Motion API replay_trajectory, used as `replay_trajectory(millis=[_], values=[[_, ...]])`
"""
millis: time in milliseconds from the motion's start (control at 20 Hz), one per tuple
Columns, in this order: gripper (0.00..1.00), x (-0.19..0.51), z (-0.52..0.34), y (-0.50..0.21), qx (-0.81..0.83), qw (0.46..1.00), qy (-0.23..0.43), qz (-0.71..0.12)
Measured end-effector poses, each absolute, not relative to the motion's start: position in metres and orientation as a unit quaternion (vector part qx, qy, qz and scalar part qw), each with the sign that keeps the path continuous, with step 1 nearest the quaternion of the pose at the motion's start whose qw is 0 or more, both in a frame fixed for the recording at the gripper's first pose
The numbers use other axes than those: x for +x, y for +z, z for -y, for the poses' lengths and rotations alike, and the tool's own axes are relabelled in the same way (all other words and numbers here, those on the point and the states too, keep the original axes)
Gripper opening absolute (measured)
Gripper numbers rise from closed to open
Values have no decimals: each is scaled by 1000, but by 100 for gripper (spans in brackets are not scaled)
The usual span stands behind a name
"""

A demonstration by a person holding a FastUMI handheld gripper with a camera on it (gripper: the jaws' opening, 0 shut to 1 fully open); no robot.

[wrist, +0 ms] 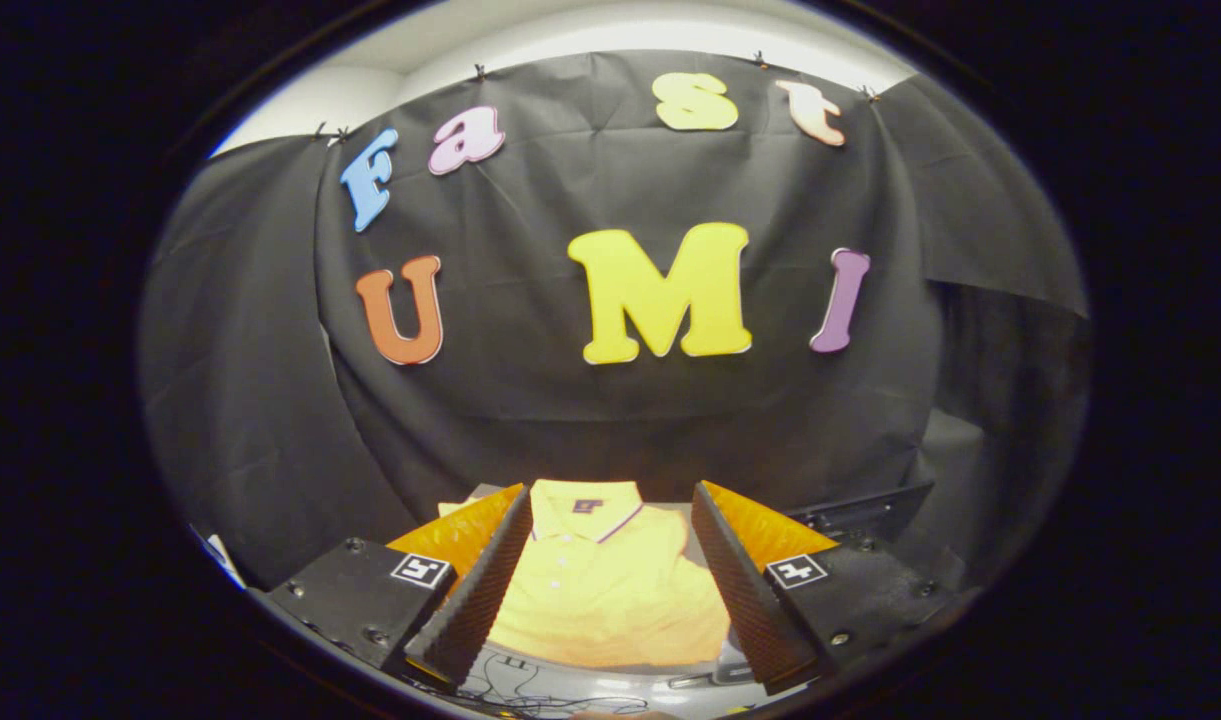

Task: Put the clothes into the washing machine and then close the washing machine lid.

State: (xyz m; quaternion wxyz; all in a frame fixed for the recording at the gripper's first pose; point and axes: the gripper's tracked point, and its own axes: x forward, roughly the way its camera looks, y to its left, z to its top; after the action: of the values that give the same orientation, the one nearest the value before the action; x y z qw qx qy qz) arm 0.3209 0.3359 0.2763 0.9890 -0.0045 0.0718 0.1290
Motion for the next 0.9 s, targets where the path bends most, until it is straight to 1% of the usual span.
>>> replay_trajectory(millis=[150,400,500,650,800,850,900], values=[[100,346,-363,248,-15,986,127,-109],[100,391,-386,183,-21,977,102,-186],[100,404,-389,155,-23,972,88,-217],[100,422,-388,122,-39,967,64,-244],[100,427,-389,82,-57,952,60,-294],[100,439,-392,89,-57,964,59,-254],[100,434,-393,82,-62,957,67,-276]])
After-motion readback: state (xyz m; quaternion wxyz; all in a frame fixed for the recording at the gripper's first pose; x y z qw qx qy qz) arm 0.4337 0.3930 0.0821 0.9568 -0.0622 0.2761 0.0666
